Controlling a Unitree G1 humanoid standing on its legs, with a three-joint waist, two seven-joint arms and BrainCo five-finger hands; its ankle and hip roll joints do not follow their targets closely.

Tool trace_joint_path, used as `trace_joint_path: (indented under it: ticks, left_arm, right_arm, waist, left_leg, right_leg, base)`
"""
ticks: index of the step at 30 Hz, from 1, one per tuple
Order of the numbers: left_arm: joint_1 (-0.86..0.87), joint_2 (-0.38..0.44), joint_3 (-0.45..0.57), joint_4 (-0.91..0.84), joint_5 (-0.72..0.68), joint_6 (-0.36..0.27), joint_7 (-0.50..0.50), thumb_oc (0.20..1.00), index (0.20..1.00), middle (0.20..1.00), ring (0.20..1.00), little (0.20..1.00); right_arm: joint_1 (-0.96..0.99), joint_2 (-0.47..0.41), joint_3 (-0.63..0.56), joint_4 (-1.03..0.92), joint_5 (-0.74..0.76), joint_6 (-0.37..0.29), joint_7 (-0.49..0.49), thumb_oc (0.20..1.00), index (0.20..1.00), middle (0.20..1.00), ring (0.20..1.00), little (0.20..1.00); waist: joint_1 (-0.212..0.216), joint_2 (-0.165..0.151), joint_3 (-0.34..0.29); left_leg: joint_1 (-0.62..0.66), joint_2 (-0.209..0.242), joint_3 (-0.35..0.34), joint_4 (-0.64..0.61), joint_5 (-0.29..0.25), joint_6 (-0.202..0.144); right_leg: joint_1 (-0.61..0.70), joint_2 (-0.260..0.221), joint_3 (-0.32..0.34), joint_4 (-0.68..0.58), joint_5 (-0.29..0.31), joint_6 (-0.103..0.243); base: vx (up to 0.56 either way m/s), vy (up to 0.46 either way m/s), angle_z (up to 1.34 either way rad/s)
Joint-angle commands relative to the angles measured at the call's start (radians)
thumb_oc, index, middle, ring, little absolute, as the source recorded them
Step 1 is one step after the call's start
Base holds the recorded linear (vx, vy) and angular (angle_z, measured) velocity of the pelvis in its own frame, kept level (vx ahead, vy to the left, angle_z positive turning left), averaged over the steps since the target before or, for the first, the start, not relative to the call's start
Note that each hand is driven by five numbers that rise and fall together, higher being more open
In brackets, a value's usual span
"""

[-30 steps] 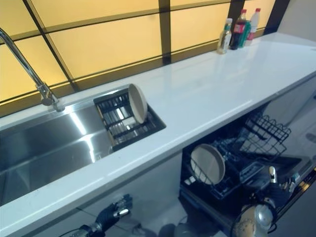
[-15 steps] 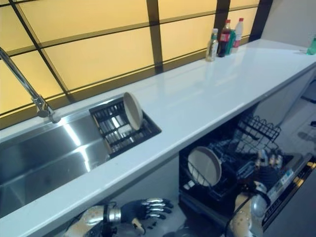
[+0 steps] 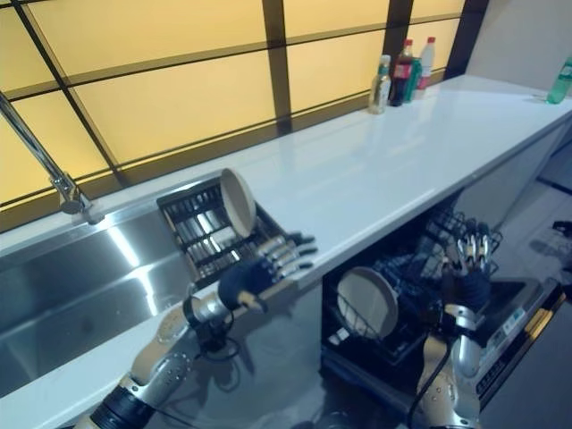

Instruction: Pick up plates and place into dishwasher.

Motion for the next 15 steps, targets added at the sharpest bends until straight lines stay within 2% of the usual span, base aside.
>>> trace_joint_path:
  ticks: [1, 4, 8, 11, 15]
  left_arm:
    - [-0.065, 0.026, 0.102, -0.089, 0.081, -0.069, 0.136, 1.000, 1.000, 1.000, 1.000, 1.000]
    - [-0.070, 0.040, 0.166, -0.098, 0.146, -0.060, 0.198, 1.000, 1.000, 1.000, 1.000, 1.000]
    - [-0.102, 0.048, 0.205, -0.086, 0.256, -0.059, 0.269, 1.000, 1.000, 1.000, 1.000, 1.000]
    - [-0.121, 0.058, 0.219, -0.059, 0.365, -0.073, 0.329, 1.000, 1.000, 1.000, 1.000, 1.000]
    - [-0.120, 0.078, 0.243, -0.051, 0.405, -0.053, 0.370, 1.000, 1.000, 1.000, 1.000, 1.000]
  right_arm:
    - [-0.044, -0.075, 0.002, -0.073, -0.214, -0.010, -0.069, 1.000, 1.000, 1.000, 1.000, 1.000]
    - [-0.078, -0.105, 0.026, -0.065, -0.221, 0.041, -0.083, 1.000, 1.000, 1.000, 1.000, 1.000]
    - [-0.126, -0.107, 0.072, -0.028, -0.189, 0.098, -0.049, 1.000, 1.000, 1.000, 1.000, 1.000]
    - [-0.155, -0.116, 0.117, 0.013, -0.224, 0.122, -0.040, 1.000, 1.000, 1.000, 1.000, 1.000]
    - [-0.168, -0.150, 0.144, 0.007, -0.291, 0.148, -0.052, 1.000, 1.000, 1.000, 1.000, 1.000]
  waist:
    - [0.044, -0.012, 0.013]
    - [0.075, -0.019, 0.010]
    - [0.108, -0.026, 0.007]
    - [0.124, -0.027, 0.007]
    - [0.136, -0.030, 0.010]
  left_leg:
    - [0.022, -0.033, -0.068, 0.001, -0.065, 0.048]
    - [0.017, -0.032, -0.090, 0.002, -0.059, 0.044]
    - [0.017, -0.026, -0.114, -0.006, -0.049, 0.036]
    - [0.015, -0.018, -0.128, -0.007, -0.043, 0.029]
    - [0.008, -0.007, -0.142, -0.008, -0.037, 0.021]
  right_leg:
    - [-0.010, 0.043, 0.040, -0.014, 0.070, 0.048]
    - [0.007, 0.041, 0.019, -0.024, 0.056, 0.040]
    - [0.028, 0.044, -0.009, -0.042, 0.034, 0.027]
    - [0.041, 0.048, -0.024, -0.050, 0.008, 0.016]
    - [0.048, 0.057, -0.030, -0.054, -0.012, 0.002]
  base:
    - [0.02, 0.007, 0.27]
    - [0.03, -0.002, 0.13]
    - [0.07, -0.024, 0.23]
    - [0.09, -0.036, 0.31]
    - [0.11, -0.045, 0.20]
